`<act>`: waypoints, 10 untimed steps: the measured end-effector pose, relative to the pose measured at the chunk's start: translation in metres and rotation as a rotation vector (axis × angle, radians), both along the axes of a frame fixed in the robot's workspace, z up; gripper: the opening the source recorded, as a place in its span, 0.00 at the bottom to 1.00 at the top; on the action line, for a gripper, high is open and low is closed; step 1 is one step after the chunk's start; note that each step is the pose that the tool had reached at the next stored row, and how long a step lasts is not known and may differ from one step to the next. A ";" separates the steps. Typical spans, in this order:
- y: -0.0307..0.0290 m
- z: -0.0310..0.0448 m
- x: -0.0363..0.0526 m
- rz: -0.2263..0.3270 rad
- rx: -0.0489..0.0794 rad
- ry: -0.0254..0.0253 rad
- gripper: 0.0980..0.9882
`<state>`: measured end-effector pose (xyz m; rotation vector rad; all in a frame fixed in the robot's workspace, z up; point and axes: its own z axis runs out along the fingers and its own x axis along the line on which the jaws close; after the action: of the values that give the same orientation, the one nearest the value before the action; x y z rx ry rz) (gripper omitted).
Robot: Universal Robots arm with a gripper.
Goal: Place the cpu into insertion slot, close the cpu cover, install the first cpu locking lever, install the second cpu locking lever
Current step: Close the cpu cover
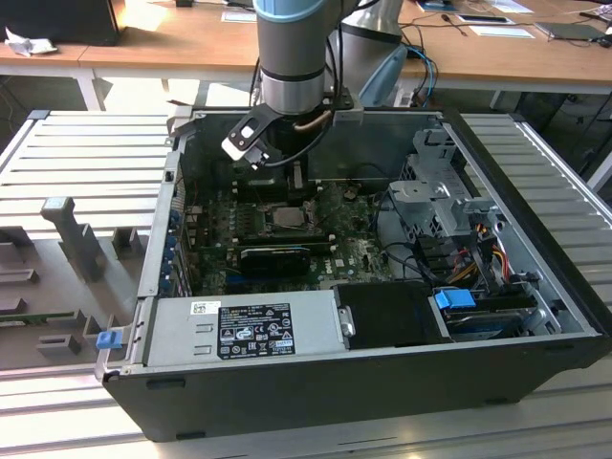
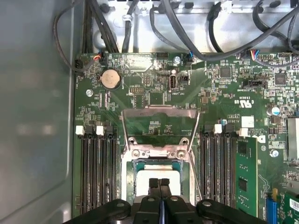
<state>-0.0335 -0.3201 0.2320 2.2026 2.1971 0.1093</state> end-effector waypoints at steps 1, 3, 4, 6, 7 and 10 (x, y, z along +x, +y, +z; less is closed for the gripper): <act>0.0000 0.0012 0.0012 0.000 0.000 0.0006 0.01; 0.0000 0.0068 0.0012 0.000 0.000 0.0006 0.01; 0.0001 0.0101 0.0012 0.000 0.000 0.0006 0.01; 0.0001 0.0135 0.0012 0.000 0.000 0.0006 0.01; 0.0001 0.0141 0.0012 0.000 0.000 0.0006 0.01; 0.0001 0.0152 0.0012 0.000 0.000 0.0005 0.01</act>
<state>-0.0323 -0.3200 0.2472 2.2029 2.1973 0.1090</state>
